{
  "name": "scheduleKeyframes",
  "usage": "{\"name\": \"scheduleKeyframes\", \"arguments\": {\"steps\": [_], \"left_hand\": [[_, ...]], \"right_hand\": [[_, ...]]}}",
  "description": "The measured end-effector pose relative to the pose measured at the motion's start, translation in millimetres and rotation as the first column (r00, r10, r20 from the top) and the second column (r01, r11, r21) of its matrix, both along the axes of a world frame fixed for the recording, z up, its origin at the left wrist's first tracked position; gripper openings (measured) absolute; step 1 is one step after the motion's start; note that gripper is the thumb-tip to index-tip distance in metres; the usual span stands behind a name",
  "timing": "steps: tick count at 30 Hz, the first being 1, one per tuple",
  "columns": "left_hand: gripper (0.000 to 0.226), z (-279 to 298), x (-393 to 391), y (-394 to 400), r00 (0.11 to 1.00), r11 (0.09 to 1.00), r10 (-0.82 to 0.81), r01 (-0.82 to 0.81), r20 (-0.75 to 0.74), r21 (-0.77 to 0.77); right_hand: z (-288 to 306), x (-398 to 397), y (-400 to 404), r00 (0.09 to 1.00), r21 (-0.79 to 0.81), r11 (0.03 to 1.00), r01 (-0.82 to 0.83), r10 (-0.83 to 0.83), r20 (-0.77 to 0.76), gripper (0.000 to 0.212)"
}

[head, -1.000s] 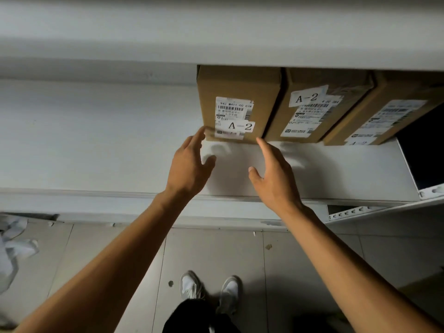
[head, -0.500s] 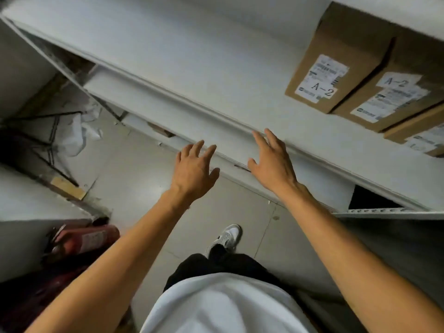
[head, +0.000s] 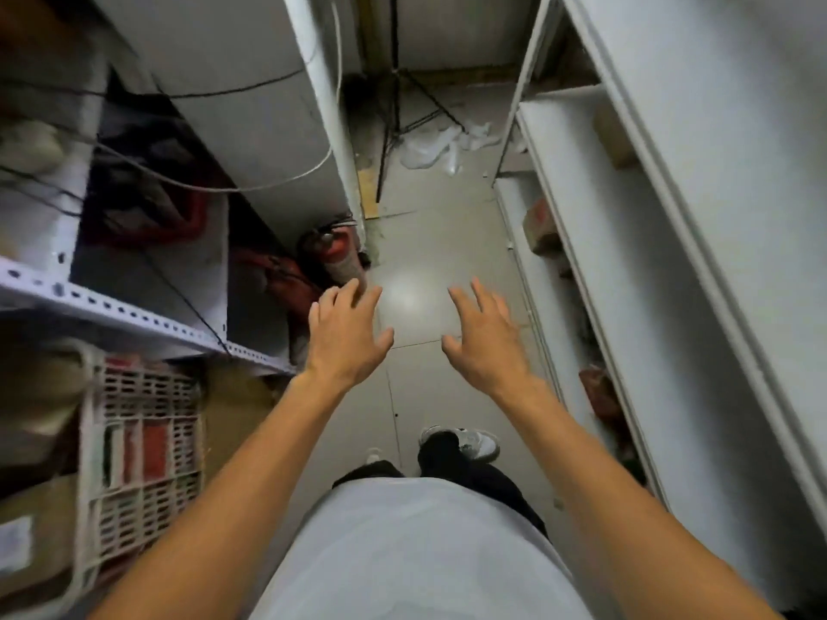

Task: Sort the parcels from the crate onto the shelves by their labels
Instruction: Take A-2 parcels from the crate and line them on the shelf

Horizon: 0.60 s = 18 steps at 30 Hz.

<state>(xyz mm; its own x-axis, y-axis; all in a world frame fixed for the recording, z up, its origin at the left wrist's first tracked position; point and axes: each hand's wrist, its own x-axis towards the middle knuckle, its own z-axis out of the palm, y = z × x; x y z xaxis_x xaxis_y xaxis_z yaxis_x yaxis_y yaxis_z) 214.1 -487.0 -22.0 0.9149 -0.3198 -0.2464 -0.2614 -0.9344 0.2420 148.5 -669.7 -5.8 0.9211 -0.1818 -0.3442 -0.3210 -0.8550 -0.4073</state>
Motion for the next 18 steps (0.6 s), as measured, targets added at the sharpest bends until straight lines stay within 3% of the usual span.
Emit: {"name": "scheduleKeyframes", "arguments": {"steps": [5,10,13,18], "left_hand": [[0.067,16,-48,94,0.954,0.952,0.300,-0.297,0.024,-0.075],[0.066,25,-93,180,0.816,0.812,0.579,-0.575,0.009,-0.098],[0.067,30,-126,221,0.702,0.703,0.711,-0.706,0.046,-0.089],[0.065,41,-173,274,0.487,0.492,0.870,-0.868,0.080,-0.066]], "right_hand": [[2,-9,96,0.978,0.027,0.978,-0.208,0.207,0.032,0.071],[6,-13,192,0.902,0.093,0.898,-0.431,0.427,0.062,0.072],[8,-15,244,0.807,0.100,0.801,-0.591,0.587,0.066,0.073],[13,-6,318,0.572,0.108,0.562,-0.820,0.814,0.102,0.075]]}}
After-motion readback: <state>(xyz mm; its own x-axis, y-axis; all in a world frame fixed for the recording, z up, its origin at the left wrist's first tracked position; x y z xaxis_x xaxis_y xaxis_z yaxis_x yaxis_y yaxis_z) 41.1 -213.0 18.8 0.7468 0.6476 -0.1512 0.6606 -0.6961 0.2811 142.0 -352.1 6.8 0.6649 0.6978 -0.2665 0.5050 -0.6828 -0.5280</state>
